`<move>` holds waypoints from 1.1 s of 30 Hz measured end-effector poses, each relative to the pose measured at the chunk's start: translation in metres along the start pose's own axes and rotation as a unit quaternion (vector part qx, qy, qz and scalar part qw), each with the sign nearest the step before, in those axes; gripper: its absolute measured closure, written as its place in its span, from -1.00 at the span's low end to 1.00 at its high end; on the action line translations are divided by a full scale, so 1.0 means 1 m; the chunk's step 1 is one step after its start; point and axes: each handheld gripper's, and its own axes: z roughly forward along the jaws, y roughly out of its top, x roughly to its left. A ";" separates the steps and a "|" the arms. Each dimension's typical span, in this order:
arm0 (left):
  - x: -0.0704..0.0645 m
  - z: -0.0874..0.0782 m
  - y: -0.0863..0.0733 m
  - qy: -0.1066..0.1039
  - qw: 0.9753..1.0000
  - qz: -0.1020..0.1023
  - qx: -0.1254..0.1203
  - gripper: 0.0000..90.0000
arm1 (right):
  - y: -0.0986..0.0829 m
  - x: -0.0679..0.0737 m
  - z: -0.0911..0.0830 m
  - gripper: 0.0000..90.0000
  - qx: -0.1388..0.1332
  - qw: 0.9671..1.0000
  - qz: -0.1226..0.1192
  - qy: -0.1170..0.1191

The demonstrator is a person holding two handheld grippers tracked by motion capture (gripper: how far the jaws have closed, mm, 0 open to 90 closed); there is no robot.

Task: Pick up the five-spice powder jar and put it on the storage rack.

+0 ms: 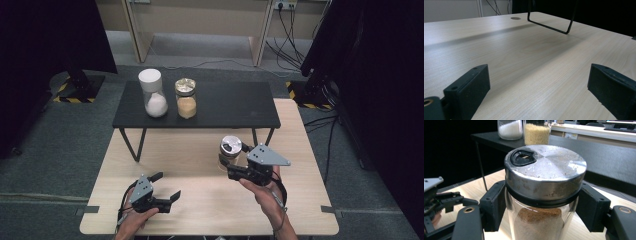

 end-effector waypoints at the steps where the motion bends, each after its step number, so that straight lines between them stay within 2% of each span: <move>1: 0.000 0.000 0.000 0.000 1.000 0.000 0.000 -0.92 | 0.002 0.000 0.000 -0.31 -0.002 1.000 0.000 0.002; 15: 0.000 0.000 0.000 0.000 1.000 -0.001 0.000 -0.92 | 0.030 0.001 0.001 -0.31 -0.012 1.000 -0.004 0.016; 33: 0.000 0.000 0.000 -0.001 1.000 0.000 0.000 -0.92 | 0.060 -0.004 0.010 -0.31 -0.007 1.000 -0.003 0.023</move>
